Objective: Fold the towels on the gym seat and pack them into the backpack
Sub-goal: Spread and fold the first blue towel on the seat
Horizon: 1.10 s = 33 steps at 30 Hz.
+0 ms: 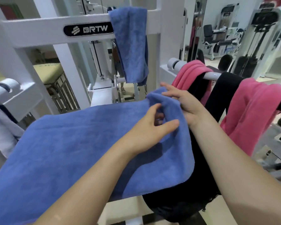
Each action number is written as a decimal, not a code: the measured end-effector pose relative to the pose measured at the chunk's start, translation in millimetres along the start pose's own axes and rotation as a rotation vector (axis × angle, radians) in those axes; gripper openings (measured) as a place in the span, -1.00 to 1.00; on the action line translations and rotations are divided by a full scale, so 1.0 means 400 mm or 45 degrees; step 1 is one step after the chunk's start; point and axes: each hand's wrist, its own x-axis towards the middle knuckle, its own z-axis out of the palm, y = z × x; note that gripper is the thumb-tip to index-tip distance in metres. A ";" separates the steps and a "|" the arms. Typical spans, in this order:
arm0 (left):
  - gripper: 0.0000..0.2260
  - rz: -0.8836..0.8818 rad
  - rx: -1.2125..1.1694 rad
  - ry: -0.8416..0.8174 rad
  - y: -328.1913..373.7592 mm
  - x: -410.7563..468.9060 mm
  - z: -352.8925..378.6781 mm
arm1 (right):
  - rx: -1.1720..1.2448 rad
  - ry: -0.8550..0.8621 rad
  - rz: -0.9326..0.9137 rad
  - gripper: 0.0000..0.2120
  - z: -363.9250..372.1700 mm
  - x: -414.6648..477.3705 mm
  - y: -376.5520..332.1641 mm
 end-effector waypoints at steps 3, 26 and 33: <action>-0.63 -0.015 -0.339 0.369 0.004 0.012 -0.011 | -0.218 -0.221 0.073 -0.59 0.118 0.008 -0.004; -0.74 -0.120 0.896 0.786 -0.069 -0.305 -0.348 | -2.323 -0.818 0.167 -0.22 0.282 0.232 0.067; -0.72 0.050 1.566 0.410 -0.049 -0.231 -0.096 | -1.832 -0.531 -0.059 -0.86 0.221 0.270 0.092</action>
